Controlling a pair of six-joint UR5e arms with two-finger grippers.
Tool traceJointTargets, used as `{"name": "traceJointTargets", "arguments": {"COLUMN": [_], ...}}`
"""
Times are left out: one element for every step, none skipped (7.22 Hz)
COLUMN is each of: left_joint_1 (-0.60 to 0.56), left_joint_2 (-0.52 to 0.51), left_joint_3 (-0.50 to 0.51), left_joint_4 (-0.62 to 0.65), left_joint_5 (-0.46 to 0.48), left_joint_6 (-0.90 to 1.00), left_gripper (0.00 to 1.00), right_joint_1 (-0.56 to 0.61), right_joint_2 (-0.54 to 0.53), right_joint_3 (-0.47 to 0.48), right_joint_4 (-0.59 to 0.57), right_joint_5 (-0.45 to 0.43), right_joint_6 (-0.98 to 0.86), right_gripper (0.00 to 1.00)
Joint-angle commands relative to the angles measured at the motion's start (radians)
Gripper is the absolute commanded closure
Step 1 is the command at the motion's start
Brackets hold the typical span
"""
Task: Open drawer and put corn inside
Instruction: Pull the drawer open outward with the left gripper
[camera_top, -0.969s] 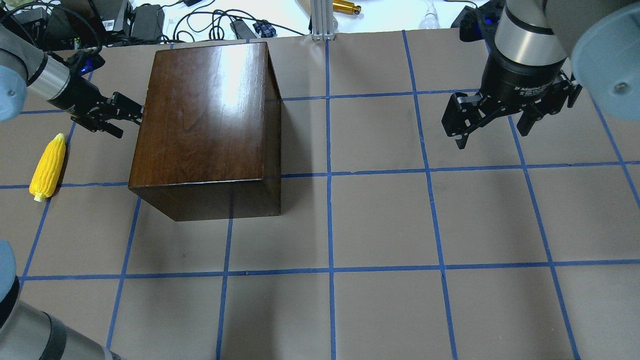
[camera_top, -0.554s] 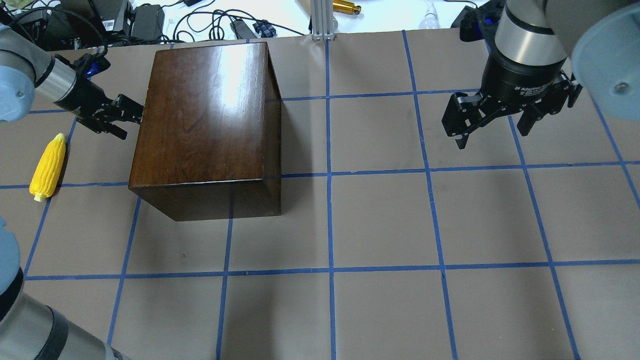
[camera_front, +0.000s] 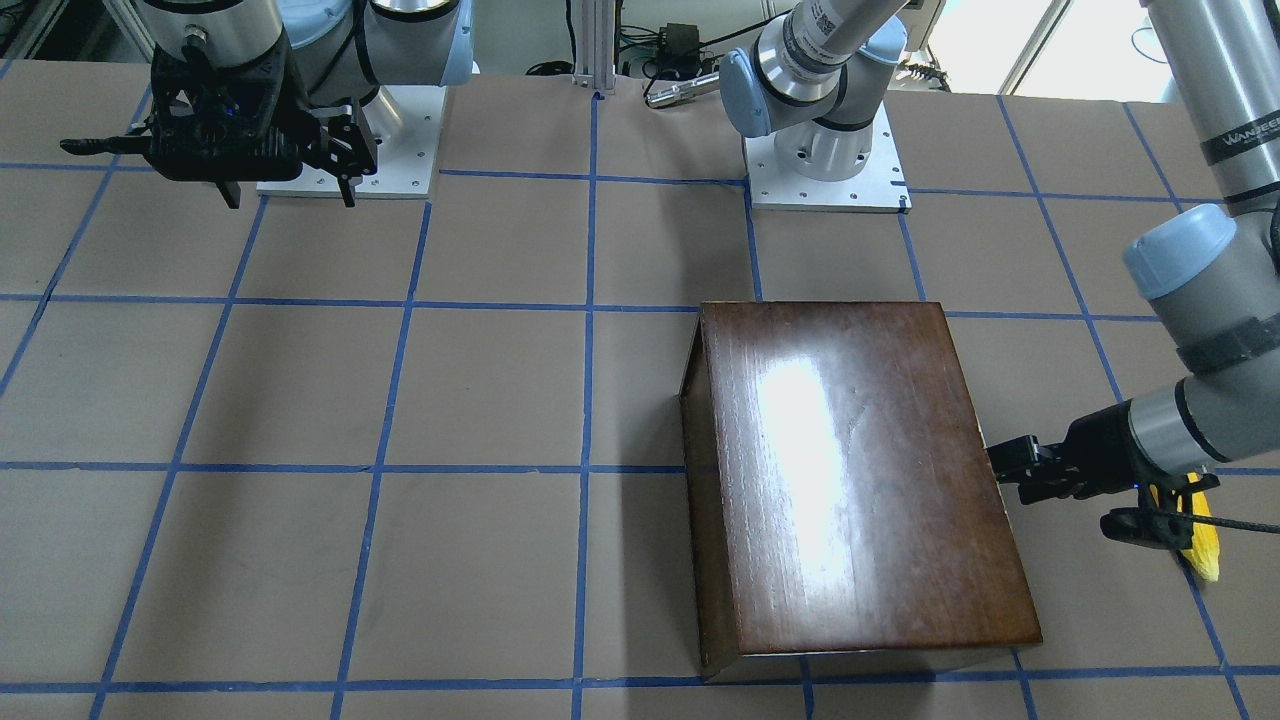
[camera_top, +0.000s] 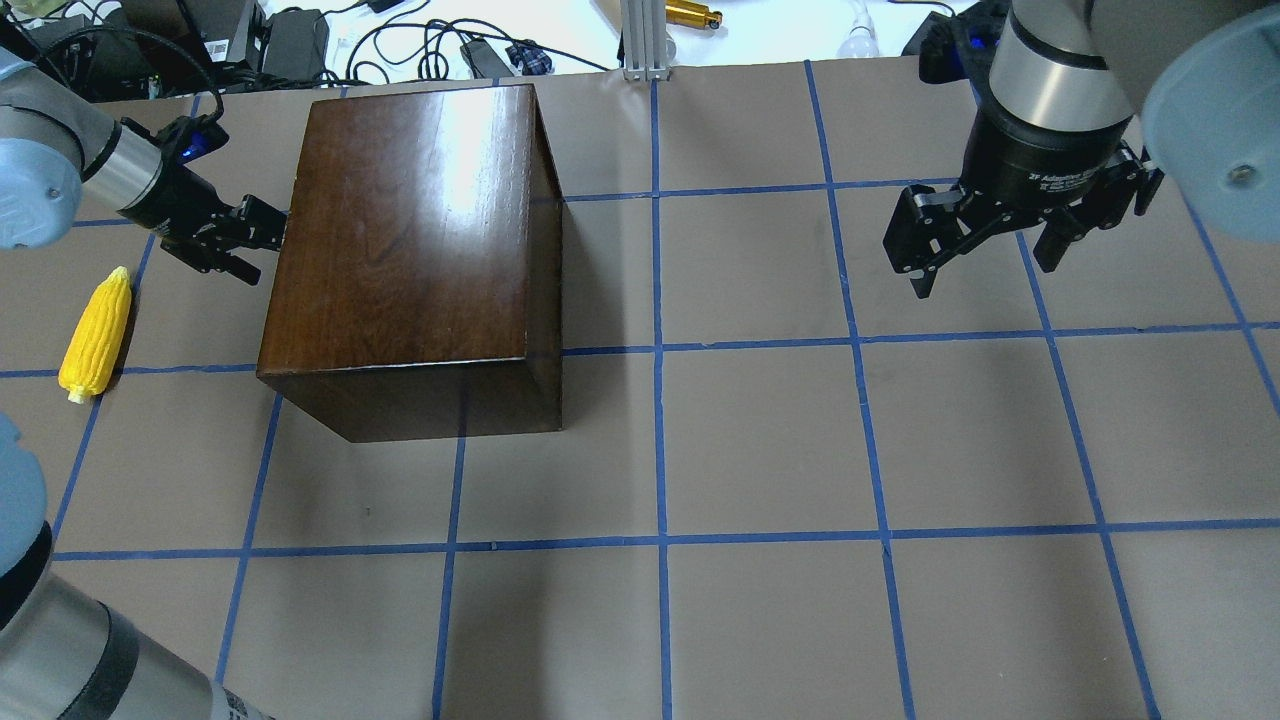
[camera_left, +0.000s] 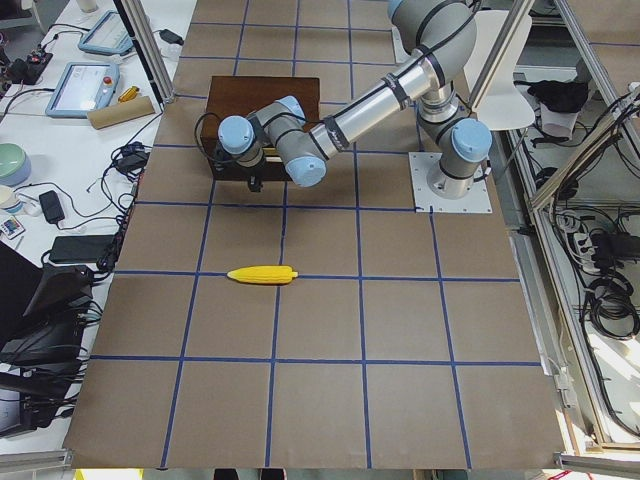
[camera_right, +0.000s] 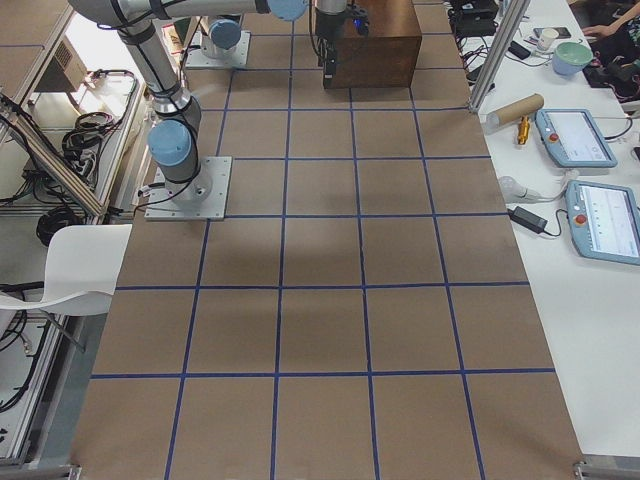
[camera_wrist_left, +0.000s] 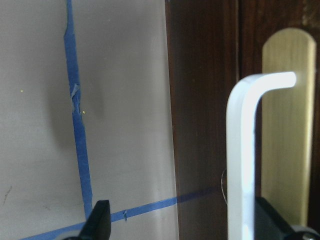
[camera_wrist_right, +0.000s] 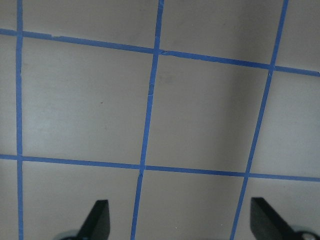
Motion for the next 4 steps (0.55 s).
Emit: {"name": "traceJointTargets", "arguments": {"left_joint_1": [0.009,0.023,0.040,0.070], "left_joint_2": [-0.004,-0.009,-0.009,-0.009], "left_joint_3": [0.001,0.001,0.001,0.001], "left_joint_4": [0.000,0.012,0.014,0.014], "left_joint_5": [0.003,0.004,0.005,0.006], "left_joint_6": [0.002,0.002,0.002,0.004], "left_gripper": [0.00,0.00,0.00,0.00], "right_joint_1": [0.000,0.000,0.000,0.000], "right_joint_2": [-0.001,0.001,-0.001,0.001], "right_joint_3": [0.000,0.000,0.000,0.000], "right_joint_4": [0.000,0.000,0.000,0.000], "right_joint_5": [0.001,0.001,-0.001,-0.001], "right_joint_6": [0.000,0.000,0.000,0.000], "right_gripper": [0.00,0.00,0.00,0.00]}}
